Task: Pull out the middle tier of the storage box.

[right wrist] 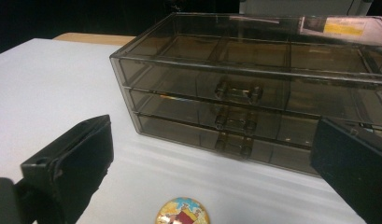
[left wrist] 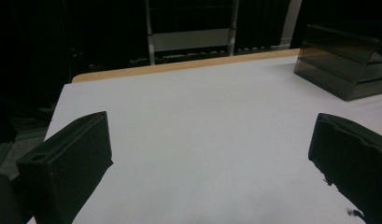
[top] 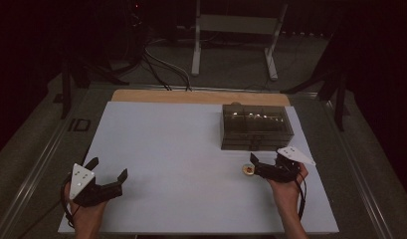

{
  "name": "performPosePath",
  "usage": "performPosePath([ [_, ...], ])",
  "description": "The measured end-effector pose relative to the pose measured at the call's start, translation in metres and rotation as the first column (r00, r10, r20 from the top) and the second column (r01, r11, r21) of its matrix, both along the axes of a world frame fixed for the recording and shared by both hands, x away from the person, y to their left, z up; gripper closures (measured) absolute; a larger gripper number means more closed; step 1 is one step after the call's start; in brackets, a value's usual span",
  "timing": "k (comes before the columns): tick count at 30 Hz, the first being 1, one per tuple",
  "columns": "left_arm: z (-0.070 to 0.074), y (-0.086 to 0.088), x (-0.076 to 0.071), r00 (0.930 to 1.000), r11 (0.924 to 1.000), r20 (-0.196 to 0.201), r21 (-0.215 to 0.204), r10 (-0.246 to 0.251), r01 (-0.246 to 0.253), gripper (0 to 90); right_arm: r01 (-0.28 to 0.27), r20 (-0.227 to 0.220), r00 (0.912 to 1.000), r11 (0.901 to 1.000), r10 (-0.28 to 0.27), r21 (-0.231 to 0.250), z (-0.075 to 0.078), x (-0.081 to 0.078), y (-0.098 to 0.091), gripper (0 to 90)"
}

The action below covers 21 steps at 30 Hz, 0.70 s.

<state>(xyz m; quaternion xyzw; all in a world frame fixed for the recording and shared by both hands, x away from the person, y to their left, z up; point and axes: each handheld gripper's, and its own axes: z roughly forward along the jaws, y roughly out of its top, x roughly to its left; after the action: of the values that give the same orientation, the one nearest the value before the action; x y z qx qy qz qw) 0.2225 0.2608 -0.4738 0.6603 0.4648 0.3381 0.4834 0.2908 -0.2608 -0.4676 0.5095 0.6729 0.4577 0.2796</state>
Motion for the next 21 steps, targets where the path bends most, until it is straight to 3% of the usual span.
performPosePath([
  [21,0.001,0.001,-0.001,1.0000,1.0000,0.003,-0.005,0.001,-0.001,0.9,0.034,0.004,0.9994,0.9994,-0.034,0.004,0.001,0.022,0.014,0.0],
])
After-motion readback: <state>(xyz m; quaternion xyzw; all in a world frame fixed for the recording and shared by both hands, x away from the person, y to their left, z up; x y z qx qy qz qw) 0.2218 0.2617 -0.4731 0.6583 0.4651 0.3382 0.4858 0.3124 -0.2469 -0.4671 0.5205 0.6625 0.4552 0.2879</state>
